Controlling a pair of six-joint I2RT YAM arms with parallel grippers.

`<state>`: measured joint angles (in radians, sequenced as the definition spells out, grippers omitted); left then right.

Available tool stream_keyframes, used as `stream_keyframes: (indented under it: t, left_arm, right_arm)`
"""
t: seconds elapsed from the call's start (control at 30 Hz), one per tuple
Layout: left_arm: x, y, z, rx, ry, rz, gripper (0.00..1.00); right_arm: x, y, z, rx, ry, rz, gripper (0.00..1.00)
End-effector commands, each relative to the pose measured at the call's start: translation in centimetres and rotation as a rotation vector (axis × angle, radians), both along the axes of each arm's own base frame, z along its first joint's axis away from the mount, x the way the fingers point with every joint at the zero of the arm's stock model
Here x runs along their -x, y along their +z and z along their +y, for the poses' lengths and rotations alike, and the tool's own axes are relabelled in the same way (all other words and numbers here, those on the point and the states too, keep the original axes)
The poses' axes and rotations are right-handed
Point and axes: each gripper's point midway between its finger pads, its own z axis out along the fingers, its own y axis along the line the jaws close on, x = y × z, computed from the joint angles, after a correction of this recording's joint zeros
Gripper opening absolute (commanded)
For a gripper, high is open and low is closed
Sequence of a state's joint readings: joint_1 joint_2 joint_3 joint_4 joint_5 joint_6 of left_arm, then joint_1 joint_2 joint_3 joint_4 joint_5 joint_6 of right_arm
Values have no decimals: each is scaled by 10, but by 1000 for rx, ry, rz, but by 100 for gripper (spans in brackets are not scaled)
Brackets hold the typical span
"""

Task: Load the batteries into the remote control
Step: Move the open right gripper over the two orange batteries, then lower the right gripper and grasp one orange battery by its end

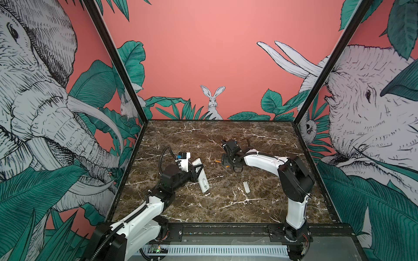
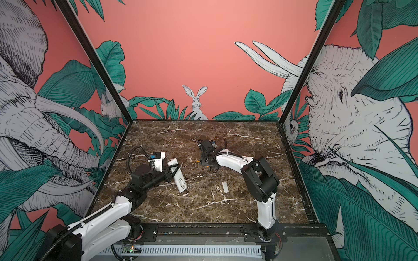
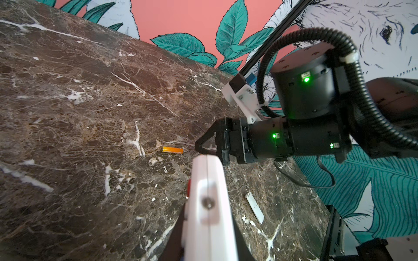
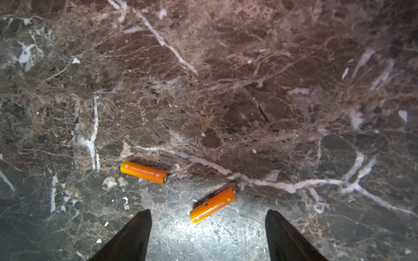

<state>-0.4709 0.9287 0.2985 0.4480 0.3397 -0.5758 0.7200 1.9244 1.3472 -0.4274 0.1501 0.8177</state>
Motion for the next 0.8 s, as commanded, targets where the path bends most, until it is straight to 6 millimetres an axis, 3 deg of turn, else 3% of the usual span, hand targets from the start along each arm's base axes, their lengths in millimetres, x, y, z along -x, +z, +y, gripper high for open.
stream_keyframes:
  t: [0.0,0.37,0.77]
  left_arm:
    - [1,13,-1,31,-1,-49,0]
    - [1,13,1,31,4,-52,0]
    - [2,13,1,32,6,-54,0]
  right_arm:
    - [0,-7,-4,43,-15,2,79]
    - [-1,-17,-3,53,-22,12,74]
    - [-2,-32,-4,75,-23,27,57]
